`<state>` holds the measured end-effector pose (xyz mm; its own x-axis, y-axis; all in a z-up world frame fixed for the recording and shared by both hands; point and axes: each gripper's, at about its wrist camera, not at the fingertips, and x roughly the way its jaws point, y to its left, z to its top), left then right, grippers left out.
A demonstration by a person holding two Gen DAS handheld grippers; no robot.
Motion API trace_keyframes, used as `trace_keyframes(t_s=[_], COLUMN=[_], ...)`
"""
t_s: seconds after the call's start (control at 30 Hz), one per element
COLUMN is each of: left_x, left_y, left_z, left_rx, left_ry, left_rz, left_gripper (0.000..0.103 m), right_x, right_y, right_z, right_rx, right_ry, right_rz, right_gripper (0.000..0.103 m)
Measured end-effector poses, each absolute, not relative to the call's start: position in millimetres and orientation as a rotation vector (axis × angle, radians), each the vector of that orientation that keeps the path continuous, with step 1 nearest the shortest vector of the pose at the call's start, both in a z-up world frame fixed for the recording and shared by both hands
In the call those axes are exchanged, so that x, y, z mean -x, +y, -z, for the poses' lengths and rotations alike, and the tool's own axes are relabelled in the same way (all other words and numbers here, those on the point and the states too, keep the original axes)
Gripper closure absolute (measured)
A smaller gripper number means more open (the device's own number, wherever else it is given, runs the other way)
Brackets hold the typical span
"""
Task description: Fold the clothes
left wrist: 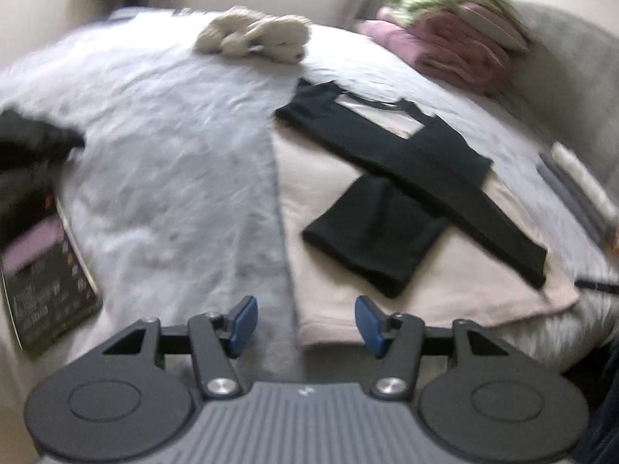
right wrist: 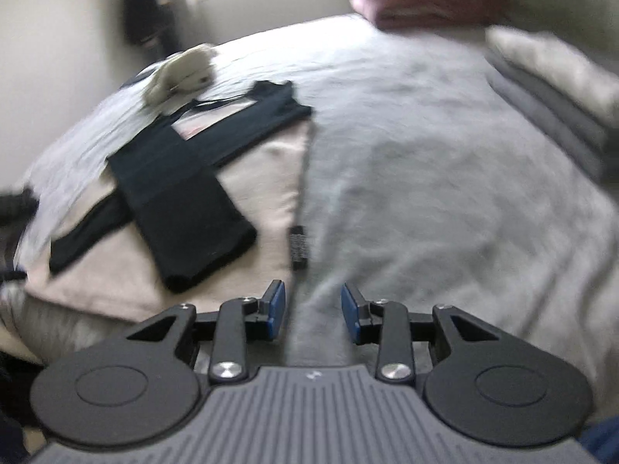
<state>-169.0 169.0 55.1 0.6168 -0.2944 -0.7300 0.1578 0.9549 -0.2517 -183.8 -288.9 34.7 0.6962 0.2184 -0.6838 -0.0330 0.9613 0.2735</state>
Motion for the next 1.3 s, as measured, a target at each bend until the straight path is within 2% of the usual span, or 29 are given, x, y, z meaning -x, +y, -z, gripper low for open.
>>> trace_keyframes(t_s=[0.33,0.37,0.43,0.47,0.5,0.53,0.57,0.83,1.0,1.13,1.3], left_x=[160.4,159.0,156.0,154.7,153.5,153.0,154.3,168.9,181.1,191.8,189.8], left_y=[179.0,177.7,172.6,170.9,169.9,170.0,171.6,181.0,173.4,169.6,164.6], left_z=[-41.7,-40.0,-37.5,-36.8,-36.3,-36.6,-39.5,-89.9,-101.0,-93.0,-76.2], left_rx=[0.337,0.344,0.328,0.323,0.322,0.326,0.333,0.343,0.314,0.292,0.261], left_ry=[0.896,0.9,0.905,0.905,0.905,0.903,0.895,0.838,0.837,0.868,0.919], left_rz=[0.299,0.307,0.31,0.307,0.303,0.298,0.298,0.318,0.333,0.324,0.292], left_gripper=[0.065,0.068,0.09,0.093,0.096,0.097,0.097,0.098,0.098,0.098,0.098], right_x=[185.1,185.3,185.2,184.7,183.7,182.8,184.1,202.1,210.7,218.7,205.7], right_y=[-306.5,-307.0,-305.8,-302.9,-299.6,-296.7,-295.8,-304.5,-306.2,-309.1,-308.4], right_z=[-23.2,-21.6,-18.7,-17.8,-17.6,-18.0,-20.6,-74.5,-101.6,-101.3,-66.5], right_rx=[-0.566,-0.597,-0.629,-0.615,-0.588,-0.56,-0.548,-0.528,-0.507,-0.51,-0.502], right_ry=[0.863,0.869,0.878,0.881,0.879,0.873,0.857,0.695,0.656,0.669,0.795], right_rz=[-0.228,-0.244,-0.264,-0.263,-0.256,-0.245,-0.242,-0.265,-0.264,-0.247,-0.162], right_gripper=[0.065,0.065,0.065,0.066,0.072,0.089,0.092,0.093,0.094,0.094,0.093])
